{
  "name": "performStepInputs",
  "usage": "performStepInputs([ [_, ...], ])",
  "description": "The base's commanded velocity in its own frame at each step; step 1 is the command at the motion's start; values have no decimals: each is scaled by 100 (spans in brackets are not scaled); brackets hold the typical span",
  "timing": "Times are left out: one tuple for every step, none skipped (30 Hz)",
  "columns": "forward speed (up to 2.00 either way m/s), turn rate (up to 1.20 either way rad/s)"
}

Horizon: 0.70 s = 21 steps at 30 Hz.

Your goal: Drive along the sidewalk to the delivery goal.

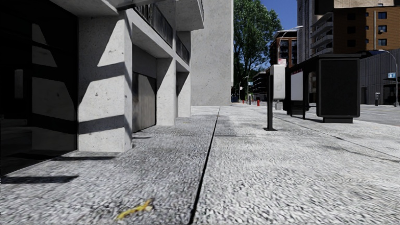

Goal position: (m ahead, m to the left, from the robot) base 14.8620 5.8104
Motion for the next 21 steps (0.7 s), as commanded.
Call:
performStepInputs([
  [200,0],
  [200,0],
  [200,0],
  [199,0],
  [199,0],
  [199,0],
  [198,0],
  [194,0],
  [186,0],
  [181,0],
  [175,0],
  [175,0],
  [171,0],
  [169,0],
  [165,0],
  [163,0],
  [161,0],
  [160,0],
  [160,0],
  [159,0],
  [159,0],
])
